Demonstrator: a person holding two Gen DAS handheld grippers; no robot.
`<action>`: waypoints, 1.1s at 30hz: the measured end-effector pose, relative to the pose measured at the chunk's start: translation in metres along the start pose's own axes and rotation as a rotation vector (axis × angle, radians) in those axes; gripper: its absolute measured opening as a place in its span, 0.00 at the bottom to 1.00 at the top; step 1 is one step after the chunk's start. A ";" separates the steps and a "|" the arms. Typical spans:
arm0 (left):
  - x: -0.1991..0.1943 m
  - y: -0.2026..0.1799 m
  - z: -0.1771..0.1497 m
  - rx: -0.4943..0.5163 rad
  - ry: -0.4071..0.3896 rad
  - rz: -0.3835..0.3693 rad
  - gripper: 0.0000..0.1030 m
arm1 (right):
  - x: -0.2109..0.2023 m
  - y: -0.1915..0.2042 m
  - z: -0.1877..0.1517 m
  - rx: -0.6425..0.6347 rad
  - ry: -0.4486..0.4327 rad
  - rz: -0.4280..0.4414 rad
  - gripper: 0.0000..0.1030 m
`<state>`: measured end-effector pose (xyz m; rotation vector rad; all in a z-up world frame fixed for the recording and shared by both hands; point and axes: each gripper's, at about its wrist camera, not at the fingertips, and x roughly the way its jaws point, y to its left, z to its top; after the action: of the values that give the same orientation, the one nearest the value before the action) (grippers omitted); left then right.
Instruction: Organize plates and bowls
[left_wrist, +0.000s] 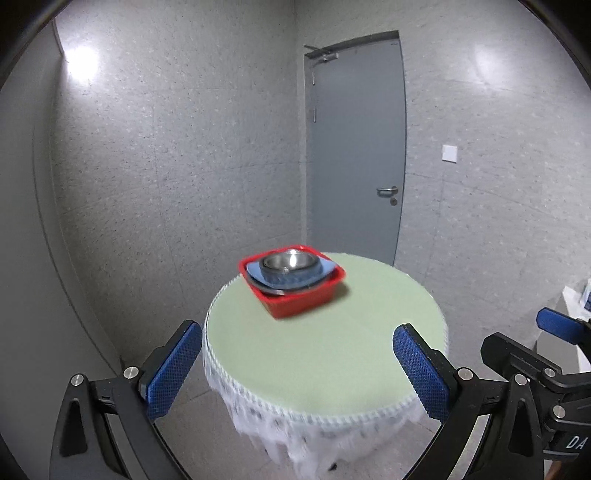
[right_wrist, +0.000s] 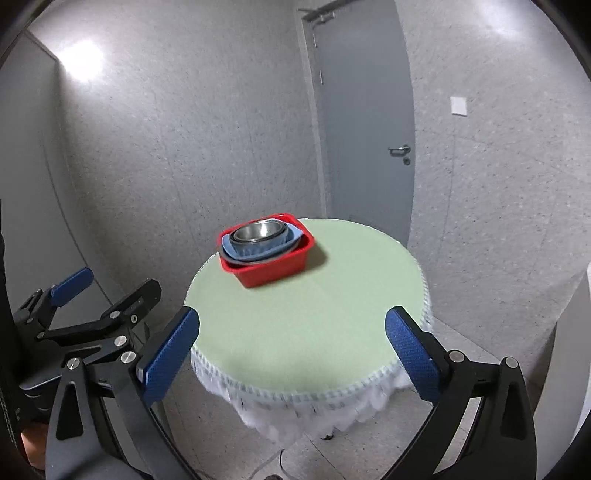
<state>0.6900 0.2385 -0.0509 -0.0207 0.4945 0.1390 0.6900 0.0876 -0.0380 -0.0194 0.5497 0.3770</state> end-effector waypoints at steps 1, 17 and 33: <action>-0.018 -0.006 -0.008 -0.005 0.001 -0.002 0.99 | -0.018 -0.006 -0.010 -0.002 0.004 0.002 1.00; -0.255 -0.052 -0.091 0.031 -0.045 -0.038 0.99 | -0.180 -0.022 -0.094 0.032 -0.003 -0.016 1.00; -0.295 0.006 -0.131 0.095 -0.097 -0.120 0.99 | -0.246 0.026 -0.155 0.089 -0.091 -0.124 1.00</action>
<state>0.3703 0.2000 -0.0257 0.0489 0.4012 -0.0011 0.4093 0.0093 -0.0419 0.0489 0.4721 0.2312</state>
